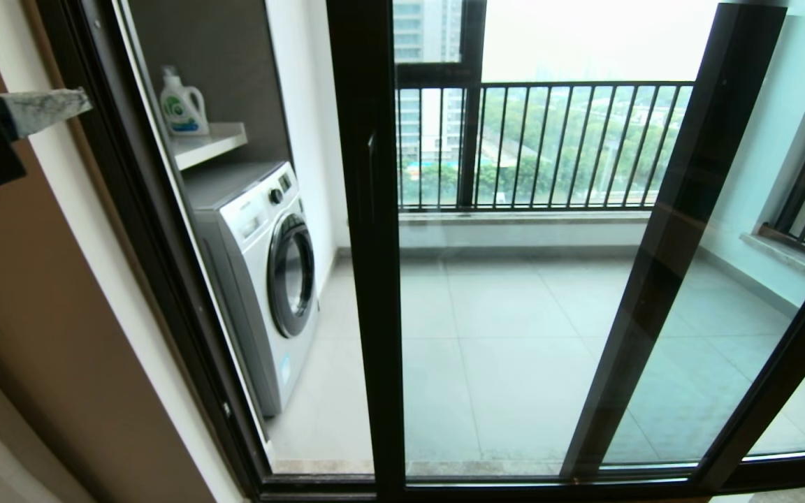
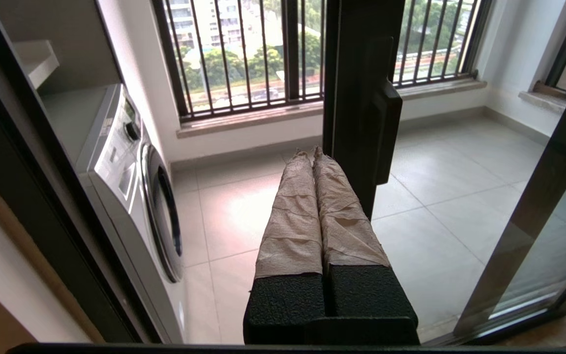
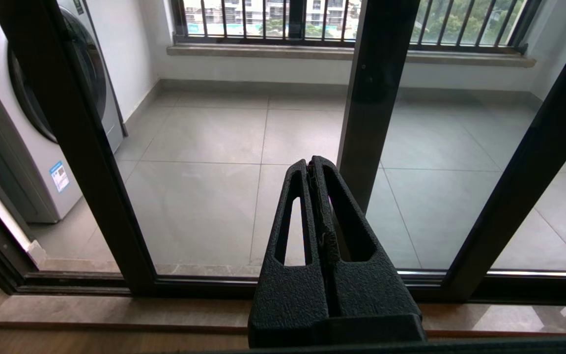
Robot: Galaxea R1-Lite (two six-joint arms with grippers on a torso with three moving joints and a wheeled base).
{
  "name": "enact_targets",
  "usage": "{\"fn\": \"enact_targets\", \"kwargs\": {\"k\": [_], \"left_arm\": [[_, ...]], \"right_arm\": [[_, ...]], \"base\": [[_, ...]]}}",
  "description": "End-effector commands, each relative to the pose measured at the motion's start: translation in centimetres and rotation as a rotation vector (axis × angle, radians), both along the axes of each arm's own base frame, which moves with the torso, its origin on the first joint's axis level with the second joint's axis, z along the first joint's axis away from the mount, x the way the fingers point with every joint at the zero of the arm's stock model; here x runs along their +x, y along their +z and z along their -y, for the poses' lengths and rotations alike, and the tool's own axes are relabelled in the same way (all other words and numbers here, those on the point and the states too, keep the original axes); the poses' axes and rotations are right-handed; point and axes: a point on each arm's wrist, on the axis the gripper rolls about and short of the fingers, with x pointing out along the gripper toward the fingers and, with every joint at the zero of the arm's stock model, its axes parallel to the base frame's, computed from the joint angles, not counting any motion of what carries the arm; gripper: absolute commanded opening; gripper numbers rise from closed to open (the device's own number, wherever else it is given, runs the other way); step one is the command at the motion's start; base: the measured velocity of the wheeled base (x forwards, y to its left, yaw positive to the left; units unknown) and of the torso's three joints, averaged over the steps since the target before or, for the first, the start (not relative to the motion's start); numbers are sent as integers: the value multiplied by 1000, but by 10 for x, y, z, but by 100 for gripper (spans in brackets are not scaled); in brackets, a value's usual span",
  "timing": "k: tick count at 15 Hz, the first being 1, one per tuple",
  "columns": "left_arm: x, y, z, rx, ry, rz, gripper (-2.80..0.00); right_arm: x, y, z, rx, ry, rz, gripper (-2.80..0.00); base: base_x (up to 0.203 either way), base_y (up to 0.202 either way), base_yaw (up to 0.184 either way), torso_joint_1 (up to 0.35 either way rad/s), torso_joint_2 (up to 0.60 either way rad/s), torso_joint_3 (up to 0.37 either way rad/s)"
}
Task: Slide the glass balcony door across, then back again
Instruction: Close the slid door
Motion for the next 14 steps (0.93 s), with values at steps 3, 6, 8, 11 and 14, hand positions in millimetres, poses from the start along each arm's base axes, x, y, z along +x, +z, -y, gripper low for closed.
{"fn": "enact_targets", "kwargs": {"k": [3, 6, 8, 11, 14], "left_arm": [[101, -13, 32, 29, -59, -105, -280], [131, -12, 66, 28, -75, -98, -280], [148, -16, 87, 18, -107, -107, -280], [178, -29, 114, 2, -106, -126, -280], [184, -33, 142, -5, -140, -127, -280]], "right_arm": [[1, -3, 0, 0, 0, -14, -280], [1, -3, 0, 0, 0, -14, -280], [1, -3, 0, 0, 0, -14, -280], [1, -3, 0, 0, 0, -14, -280], [1, -3, 0, 0, 0, -14, -280]], "base": [[0, 0, 0, 0, 0, 0], [0, 0, 0, 0, 0, 0], [0, 0, 0, 0, 0, 0], [0, 0, 0, 0, 0, 0], [0, 0, 0, 0, 0, 0]]}}
